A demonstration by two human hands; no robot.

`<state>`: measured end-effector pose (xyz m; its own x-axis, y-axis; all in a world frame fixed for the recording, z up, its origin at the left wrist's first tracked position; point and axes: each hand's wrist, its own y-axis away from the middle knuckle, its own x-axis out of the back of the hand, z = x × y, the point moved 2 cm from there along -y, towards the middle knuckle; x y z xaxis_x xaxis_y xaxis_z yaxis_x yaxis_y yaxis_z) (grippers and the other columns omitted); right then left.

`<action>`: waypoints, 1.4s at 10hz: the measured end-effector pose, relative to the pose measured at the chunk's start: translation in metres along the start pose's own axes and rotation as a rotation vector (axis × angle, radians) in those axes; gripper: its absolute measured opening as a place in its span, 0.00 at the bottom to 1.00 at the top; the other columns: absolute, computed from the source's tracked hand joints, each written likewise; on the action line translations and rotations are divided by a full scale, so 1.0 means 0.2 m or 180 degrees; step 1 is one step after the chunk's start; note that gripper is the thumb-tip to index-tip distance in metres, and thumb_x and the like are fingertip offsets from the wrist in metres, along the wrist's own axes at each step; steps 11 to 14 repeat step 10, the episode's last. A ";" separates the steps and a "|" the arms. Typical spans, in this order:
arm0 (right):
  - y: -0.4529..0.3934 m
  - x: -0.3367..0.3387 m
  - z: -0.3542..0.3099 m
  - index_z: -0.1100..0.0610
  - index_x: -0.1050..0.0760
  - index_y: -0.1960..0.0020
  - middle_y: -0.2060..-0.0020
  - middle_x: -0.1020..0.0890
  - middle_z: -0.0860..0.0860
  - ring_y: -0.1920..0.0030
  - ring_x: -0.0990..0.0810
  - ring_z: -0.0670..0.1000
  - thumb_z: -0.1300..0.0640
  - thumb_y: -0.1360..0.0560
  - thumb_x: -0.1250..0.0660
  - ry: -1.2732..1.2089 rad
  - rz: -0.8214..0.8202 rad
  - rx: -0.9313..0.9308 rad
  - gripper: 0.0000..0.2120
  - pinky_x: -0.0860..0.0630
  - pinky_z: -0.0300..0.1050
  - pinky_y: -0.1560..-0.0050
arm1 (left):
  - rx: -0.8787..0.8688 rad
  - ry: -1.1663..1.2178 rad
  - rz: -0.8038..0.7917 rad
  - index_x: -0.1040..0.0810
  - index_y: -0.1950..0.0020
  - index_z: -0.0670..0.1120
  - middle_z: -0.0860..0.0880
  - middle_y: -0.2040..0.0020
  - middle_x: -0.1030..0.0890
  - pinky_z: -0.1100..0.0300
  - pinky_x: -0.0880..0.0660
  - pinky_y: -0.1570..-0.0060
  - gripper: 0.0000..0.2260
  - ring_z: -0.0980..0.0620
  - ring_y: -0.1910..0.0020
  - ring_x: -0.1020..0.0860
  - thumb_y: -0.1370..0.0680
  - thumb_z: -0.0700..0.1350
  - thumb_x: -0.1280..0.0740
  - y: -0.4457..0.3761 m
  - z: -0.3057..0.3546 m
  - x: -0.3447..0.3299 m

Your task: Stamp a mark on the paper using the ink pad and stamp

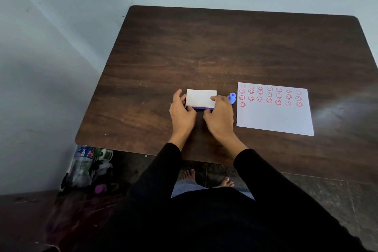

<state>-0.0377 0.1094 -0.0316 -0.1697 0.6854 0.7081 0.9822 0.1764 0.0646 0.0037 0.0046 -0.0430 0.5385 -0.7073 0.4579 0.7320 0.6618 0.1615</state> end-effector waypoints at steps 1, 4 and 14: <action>0.01 0.04 -0.02 0.60 0.28 0.42 0.42 0.26 0.57 0.41 0.28 0.55 0.65 0.29 0.35 0.0022 0.0381 0.0201 0.16 0.27 0.44 0.48 | 0.0017 0.0021 -0.0030 0.39 0.28 0.44 0.43 0.33 0.27 0.52 0.31 0.33 0.28 0.47 0.37 0.28 0.27 0.31 0.39 0.00 0.01 0.00; -0.11 0.15 0.14 0.60 0.33 0.35 0.36 0.27 0.58 0.36 0.29 0.56 0.63 0.24 0.37 0.0118 0.0351 0.0016 0.18 0.30 0.47 0.39 | 0.0009 -0.0142 -0.0146 0.39 0.27 0.45 0.45 0.34 0.26 0.56 0.32 0.34 0.31 0.47 0.34 0.32 0.28 0.29 0.39 -0.01 0.02 -0.02; -0.08 0.15 0.22 0.55 0.33 0.34 0.34 0.26 0.55 0.35 0.29 0.55 0.50 0.26 0.34 0.0152 0.0602 0.0251 0.23 0.31 0.51 0.36 | -0.0336 -0.0835 0.0064 0.39 0.28 0.45 0.44 0.27 0.36 0.48 0.40 0.30 0.34 0.44 0.29 0.39 0.32 0.29 0.38 0.03 0.03 -0.04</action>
